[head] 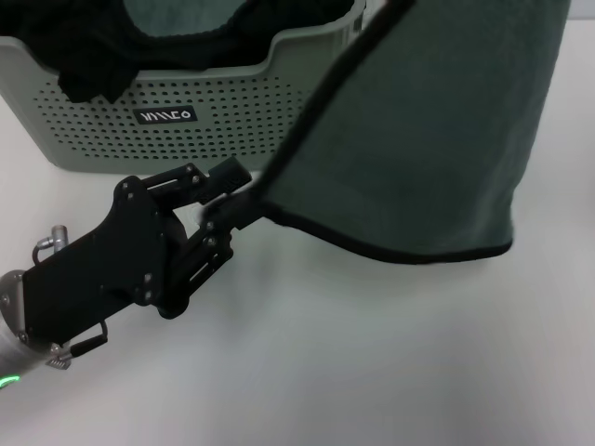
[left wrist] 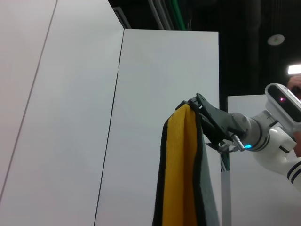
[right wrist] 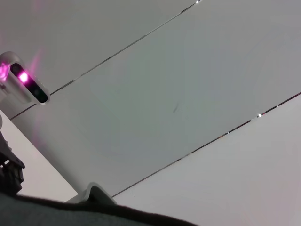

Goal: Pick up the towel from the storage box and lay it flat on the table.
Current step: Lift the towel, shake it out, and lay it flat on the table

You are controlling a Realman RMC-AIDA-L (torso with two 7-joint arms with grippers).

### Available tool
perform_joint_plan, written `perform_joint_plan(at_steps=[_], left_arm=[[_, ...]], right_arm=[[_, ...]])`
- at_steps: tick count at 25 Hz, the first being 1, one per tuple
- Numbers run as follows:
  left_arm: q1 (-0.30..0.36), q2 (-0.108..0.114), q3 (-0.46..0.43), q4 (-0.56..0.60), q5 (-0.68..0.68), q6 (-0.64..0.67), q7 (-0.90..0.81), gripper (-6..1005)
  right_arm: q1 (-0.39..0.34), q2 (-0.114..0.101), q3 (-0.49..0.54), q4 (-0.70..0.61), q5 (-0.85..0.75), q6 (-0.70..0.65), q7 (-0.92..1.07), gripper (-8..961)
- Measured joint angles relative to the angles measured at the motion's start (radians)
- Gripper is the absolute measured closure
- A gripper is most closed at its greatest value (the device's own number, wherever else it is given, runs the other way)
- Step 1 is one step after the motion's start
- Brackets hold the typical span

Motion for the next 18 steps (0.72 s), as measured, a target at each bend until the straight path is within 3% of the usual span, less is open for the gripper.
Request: perform_joint_plan(at_steps=[11,18], left_arm=[[-0.018,-0.007,0.004,-0.002,0.015,-0.043,-0.005,736],[-0.028,-0.013,-0.001,-0.008,-0.01,-0.059,-0.009,873]], right_arm=[[0.0,-0.001,-0.002,0.0,0.02,0.002,-0.001,927],[0.01,-0.002,-0.052,0.0,0.039,0.012,-0.001,925]])
